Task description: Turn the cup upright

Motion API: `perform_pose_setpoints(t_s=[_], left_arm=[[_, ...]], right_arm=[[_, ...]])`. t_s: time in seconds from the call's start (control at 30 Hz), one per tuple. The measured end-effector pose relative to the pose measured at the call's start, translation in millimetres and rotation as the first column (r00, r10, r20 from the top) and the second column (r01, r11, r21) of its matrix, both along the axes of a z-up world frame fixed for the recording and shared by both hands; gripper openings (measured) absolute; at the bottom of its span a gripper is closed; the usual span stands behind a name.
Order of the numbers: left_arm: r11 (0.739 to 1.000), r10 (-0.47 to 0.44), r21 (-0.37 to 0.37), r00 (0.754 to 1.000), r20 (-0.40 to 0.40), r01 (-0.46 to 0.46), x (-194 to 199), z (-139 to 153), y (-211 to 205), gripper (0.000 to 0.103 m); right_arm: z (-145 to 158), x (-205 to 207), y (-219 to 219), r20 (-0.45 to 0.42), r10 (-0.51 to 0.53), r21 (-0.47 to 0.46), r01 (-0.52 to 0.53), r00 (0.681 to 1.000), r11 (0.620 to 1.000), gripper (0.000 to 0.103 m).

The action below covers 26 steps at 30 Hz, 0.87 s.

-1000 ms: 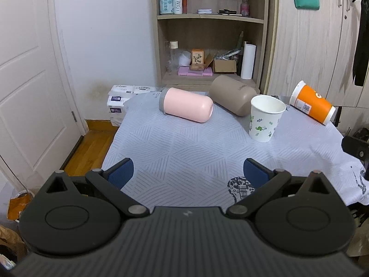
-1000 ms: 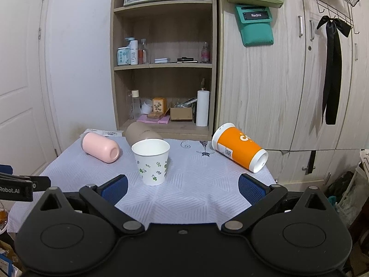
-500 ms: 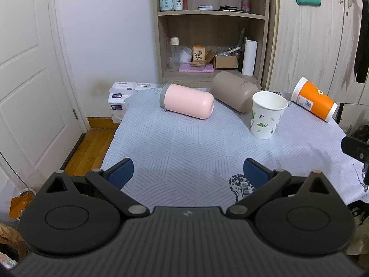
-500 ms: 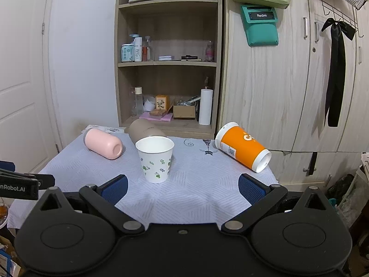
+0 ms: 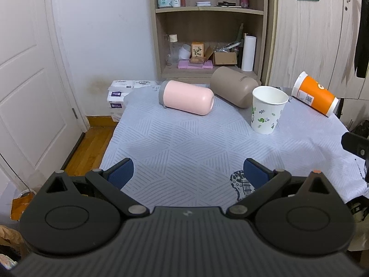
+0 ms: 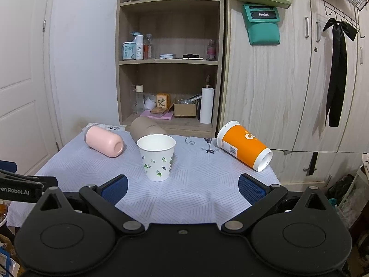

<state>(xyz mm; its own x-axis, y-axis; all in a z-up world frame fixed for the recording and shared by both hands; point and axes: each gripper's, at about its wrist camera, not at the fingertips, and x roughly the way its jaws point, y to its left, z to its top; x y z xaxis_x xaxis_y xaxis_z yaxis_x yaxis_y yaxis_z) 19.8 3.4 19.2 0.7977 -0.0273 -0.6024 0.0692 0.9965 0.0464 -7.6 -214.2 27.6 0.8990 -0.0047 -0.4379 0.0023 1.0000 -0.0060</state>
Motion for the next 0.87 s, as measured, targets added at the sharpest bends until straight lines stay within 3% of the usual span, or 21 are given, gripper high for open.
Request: perform_pose_setpoints(t_s=[0.87], left_arm=[[1.000,-0.007,0.015,1.000,0.021,0.006,-7.4,1.9,-1.5,0.103]], right_arm=[[0.3,-4.3,-0.3,0.002,-0.015,-0.001,0.015,1.000,1.000,0.103]])
